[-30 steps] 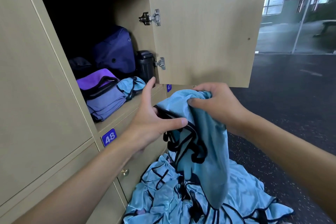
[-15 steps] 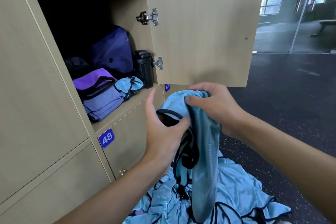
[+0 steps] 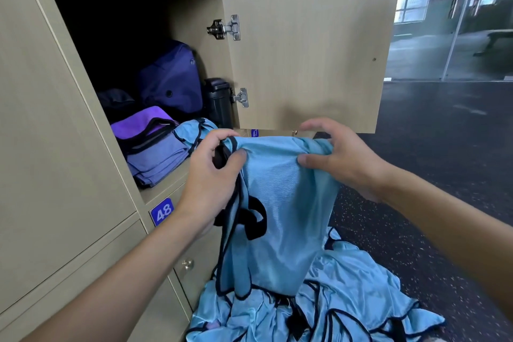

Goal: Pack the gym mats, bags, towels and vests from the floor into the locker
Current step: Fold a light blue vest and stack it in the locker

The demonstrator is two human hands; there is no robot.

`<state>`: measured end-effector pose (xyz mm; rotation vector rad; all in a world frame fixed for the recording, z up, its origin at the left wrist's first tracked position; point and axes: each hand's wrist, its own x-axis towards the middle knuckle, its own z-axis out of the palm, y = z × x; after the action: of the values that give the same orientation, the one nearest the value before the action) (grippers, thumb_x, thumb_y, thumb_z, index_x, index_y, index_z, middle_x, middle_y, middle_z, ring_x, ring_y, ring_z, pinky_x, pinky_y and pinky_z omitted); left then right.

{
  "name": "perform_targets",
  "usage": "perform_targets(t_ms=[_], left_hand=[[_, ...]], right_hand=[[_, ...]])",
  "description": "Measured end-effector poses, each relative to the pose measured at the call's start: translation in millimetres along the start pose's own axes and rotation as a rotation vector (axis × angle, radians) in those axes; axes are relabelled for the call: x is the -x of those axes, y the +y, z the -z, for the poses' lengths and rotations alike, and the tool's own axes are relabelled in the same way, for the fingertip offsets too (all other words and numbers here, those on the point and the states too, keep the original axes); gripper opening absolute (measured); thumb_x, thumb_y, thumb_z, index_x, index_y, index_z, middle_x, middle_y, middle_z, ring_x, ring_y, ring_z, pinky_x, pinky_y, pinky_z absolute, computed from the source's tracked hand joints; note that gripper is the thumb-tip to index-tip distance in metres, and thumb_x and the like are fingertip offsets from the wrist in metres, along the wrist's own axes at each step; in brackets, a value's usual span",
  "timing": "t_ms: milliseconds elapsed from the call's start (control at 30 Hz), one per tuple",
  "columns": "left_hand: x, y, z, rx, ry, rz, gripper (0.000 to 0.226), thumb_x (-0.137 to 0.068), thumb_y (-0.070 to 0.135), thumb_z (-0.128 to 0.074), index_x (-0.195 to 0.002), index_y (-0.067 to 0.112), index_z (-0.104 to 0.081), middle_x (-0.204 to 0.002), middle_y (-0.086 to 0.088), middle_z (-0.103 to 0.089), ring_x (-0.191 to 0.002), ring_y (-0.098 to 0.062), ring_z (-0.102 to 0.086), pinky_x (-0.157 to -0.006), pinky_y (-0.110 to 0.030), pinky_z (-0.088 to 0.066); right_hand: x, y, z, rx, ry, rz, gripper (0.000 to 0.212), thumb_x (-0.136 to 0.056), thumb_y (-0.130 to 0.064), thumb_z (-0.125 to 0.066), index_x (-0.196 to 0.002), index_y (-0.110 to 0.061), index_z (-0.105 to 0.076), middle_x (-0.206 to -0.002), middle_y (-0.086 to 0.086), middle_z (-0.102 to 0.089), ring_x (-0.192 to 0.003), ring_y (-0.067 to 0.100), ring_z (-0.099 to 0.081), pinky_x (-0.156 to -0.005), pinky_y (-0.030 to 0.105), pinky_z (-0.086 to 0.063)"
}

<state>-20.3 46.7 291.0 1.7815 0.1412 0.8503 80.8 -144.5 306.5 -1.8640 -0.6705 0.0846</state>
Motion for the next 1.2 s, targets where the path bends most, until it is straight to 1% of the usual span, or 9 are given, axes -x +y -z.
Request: perform_targets(t_ms=[100,200,400,500,600,733,800,933,1200], left_hand=[[-5,5,9,0.018,-0.084,0.092,0.011,-0.093,0.02,-0.068,-0.098,0.03,-0.069,-0.088,0.002,-0.069,-0.083,-0.015,-0.063,-0.083,-0.035,-0.051],[-7,6,18,0.037,-0.246,0.2,0.037,-0.079,0.004,-0.081,-0.107,0.024,-0.067,-0.101,-0.008,-0.073,-0.089,-0.019,-0.07,-0.09,-0.04,-0.058],[-12,6,22,-0.188,-0.302,0.173,0.041,-0.073,0.0,-0.084,-0.103,0.021,-0.067,-0.079,0.006,-0.068,-0.062,-0.005,-0.06,-0.053,-0.014,-0.044],[-16,5,27,-0.246,-0.324,0.14,0.025,-0.076,0.004,-0.083,-0.092,0.017,-0.069,-0.054,0.017,-0.055,-0.046,0.001,-0.046,-0.044,-0.01,-0.033],[-16,3,31,-0.309,-0.352,0.106,0.012,-0.082,0.01,-0.08,-0.081,0.011,-0.068,-0.046,0.017,-0.046,-0.041,0.0,-0.037,-0.042,-0.01,-0.027],[-18,-2,31,-0.41,-0.329,0.052,0.028,-0.086,0.022,-0.078,-0.083,-0.004,-0.066,-0.078,0.001,-0.056,-0.054,-0.007,-0.046,-0.055,-0.024,-0.036],[-19,-6,30,-0.452,-0.316,0.049,0.037,-0.086,0.029,-0.076,-0.091,-0.006,-0.066,-0.09,-0.004,-0.059,-0.063,-0.005,-0.051,-0.064,-0.028,-0.039],[-17,-10,20,-0.447,-0.308,0.095,0.038,-0.087,0.036,-0.072,-0.081,-0.001,-0.065,-0.059,-0.005,-0.05,-0.045,-0.015,-0.044,-0.051,-0.029,-0.034],[-11,-16,-7,-0.315,-0.171,0.264,0.033,-0.079,0.03,-0.066,-0.062,0.011,-0.044,-0.059,-0.004,-0.046,-0.052,-0.019,-0.05,-0.053,-0.038,-0.051]], right_hand=[[-1,0,2,-0.117,0.032,0.031,0.03,-0.083,-0.012,-0.078,-0.106,-0.03,-0.068,-0.103,0.003,-0.068,-0.085,0.017,-0.066,-0.075,0.029,-0.058],[-1,1,5,-0.18,0.033,0.036,0.015,-0.086,-0.01,-0.075,-0.094,-0.023,-0.074,-0.092,0.003,-0.073,-0.08,0.011,-0.066,-0.072,0.026,-0.056],[-4,1,14,-0.22,-0.069,-0.081,0.035,-0.081,-0.007,-0.078,-0.115,-0.01,-0.072,-0.101,0.007,-0.076,-0.09,0.016,-0.074,-0.08,0.025,-0.059],[-5,2,15,0.03,-0.087,-0.053,0.043,-0.078,-0.01,-0.082,-0.119,-0.015,-0.069,-0.103,0.001,-0.074,-0.089,0.013,-0.071,-0.079,0.017,-0.057],[-5,4,15,0.313,-0.085,0.021,0.016,-0.084,-0.019,-0.078,-0.099,-0.016,-0.074,-0.093,0.005,-0.071,-0.074,0.015,-0.065,-0.062,0.021,-0.052],[-7,13,14,0.435,-0.055,0.115,0.01,-0.09,-0.029,-0.071,-0.084,-0.021,-0.069,-0.113,-0.003,-0.053,-0.095,0.01,-0.055,-0.063,0.006,-0.044],[-8,15,12,0.424,-0.033,0.115,0.013,-0.091,-0.028,-0.069,-0.082,-0.018,-0.067,-0.109,-0.006,-0.057,-0.093,0.011,-0.057,-0.062,0.011,-0.043],[-7,14,3,0.361,0.099,0.039,0.03,-0.089,-0.021,-0.067,-0.076,0.002,-0.055,-0.062,-0.001,-0.047,-0.05,0.008,-0.037,-0.04,0.016,-0.029],[-8,3,-22,0.118,0.07,-0.184,0.013,-0.084,-0.015,-0.062,-0.075,-0.012,-0.053,-0.069,0.007,-0.044,-0.063,0.018,-0.042,-0.052,0.027,-0.035]])
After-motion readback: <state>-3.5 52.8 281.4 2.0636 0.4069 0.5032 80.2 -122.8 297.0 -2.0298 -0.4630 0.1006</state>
